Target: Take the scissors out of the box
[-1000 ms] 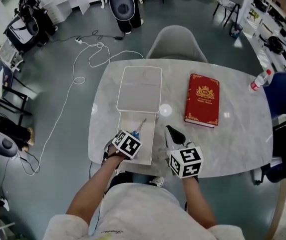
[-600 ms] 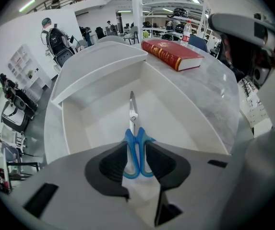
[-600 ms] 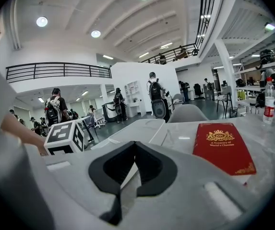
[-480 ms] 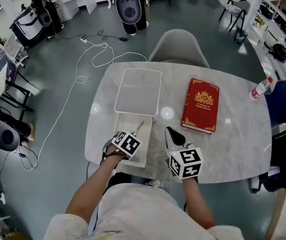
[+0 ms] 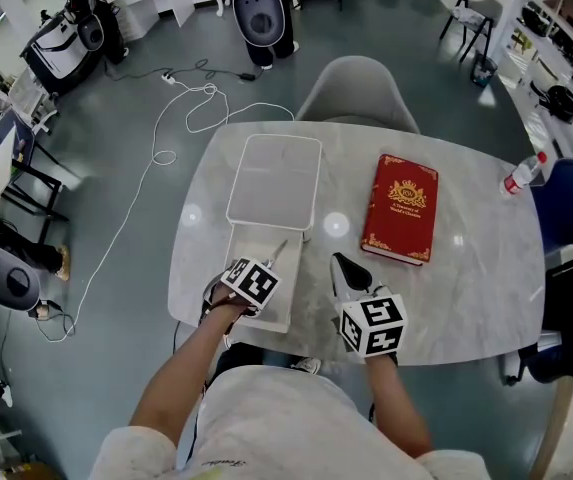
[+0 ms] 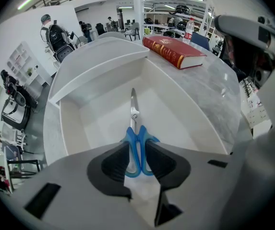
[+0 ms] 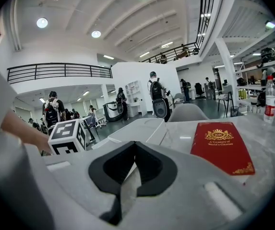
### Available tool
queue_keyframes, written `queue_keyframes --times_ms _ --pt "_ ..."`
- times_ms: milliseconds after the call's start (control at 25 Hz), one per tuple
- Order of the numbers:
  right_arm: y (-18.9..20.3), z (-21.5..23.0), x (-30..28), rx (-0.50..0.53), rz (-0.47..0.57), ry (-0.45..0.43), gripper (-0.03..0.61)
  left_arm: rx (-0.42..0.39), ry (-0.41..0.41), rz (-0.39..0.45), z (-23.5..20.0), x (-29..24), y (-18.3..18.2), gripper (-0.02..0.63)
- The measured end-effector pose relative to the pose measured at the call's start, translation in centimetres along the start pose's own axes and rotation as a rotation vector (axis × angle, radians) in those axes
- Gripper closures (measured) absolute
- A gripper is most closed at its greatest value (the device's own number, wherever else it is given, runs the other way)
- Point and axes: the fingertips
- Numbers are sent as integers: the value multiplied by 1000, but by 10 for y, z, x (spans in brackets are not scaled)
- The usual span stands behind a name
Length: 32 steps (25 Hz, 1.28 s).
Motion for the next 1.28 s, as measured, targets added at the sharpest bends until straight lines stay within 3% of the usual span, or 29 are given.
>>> queue_keyframes --times_ms 400,1280 --pt "-1 -6 7 5 4 -5 574 -53 -28 31 4 4 0 531" --pt "2 -30 6 17 4 -20 574 -8 -118 272 -6 67 10 532"
Point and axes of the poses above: the fingertips, and each gripper's own axes: x backward along the fingers, z to its right, y out of its underside, and after that the axes turned 6 degrees about -x, right-handed
